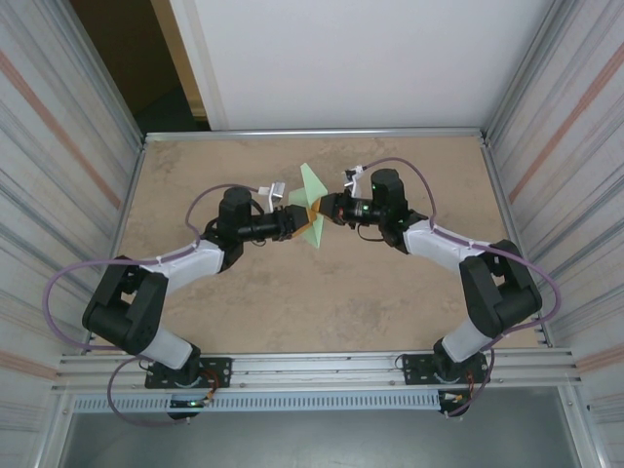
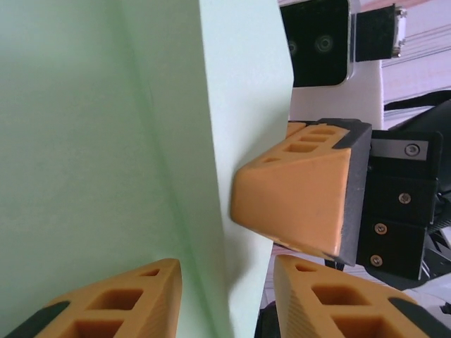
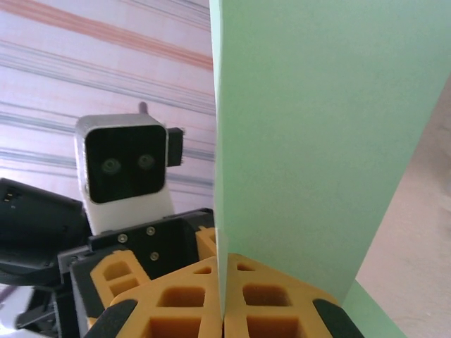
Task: Fold a paper plane with a square sheet of paper (pick it up from the middle)
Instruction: Pick up the paper from the center of the table.
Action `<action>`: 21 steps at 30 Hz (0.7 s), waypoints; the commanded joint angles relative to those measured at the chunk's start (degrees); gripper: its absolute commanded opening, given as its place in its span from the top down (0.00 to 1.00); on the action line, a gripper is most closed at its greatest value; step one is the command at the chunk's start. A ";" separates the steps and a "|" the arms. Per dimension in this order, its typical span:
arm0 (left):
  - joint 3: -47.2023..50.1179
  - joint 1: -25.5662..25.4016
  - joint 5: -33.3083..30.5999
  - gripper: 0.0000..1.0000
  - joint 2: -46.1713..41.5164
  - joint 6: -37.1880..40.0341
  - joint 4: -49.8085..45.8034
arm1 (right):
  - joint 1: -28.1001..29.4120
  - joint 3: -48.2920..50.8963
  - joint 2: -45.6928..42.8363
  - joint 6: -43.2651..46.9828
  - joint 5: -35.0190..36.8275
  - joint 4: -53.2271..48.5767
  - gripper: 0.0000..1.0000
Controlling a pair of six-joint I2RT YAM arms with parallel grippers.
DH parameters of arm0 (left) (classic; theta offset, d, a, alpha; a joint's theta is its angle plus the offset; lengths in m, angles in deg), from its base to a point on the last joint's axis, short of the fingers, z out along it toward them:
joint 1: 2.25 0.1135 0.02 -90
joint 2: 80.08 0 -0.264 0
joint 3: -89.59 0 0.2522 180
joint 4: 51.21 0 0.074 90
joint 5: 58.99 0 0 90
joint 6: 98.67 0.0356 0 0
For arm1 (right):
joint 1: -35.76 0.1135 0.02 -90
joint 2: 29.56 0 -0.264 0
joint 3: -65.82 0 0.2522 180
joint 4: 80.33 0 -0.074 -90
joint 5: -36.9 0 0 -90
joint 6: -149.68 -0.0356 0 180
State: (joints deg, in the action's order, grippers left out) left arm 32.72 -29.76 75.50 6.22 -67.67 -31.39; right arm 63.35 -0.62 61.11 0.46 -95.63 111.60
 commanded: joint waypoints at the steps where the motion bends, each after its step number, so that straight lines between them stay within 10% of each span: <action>1: -0.62 -0.16 2.66 0.64 -2.10 -0.56 6.91 | -0.60 -1.81 -2.01 -4.15 -2.76 5.18 0.92; 14: -1.00 -0.53 4.64 0.79 -1.93 -1.16 11.07 | -1.01 -0.74 -1.93 -7.31 -3.75 10.23 0.91; 21: -1.16 -0.47 4.37 0.88 -2.01 -0.85 10.46 | -2.08 -0.26 -3.00 -7.31 -3.11 9.54 0.70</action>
State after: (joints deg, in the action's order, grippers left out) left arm 32.72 -29.76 78.59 6.09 -68.94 -22.71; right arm 62.04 -0.76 60.61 -6.34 -98.18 120.30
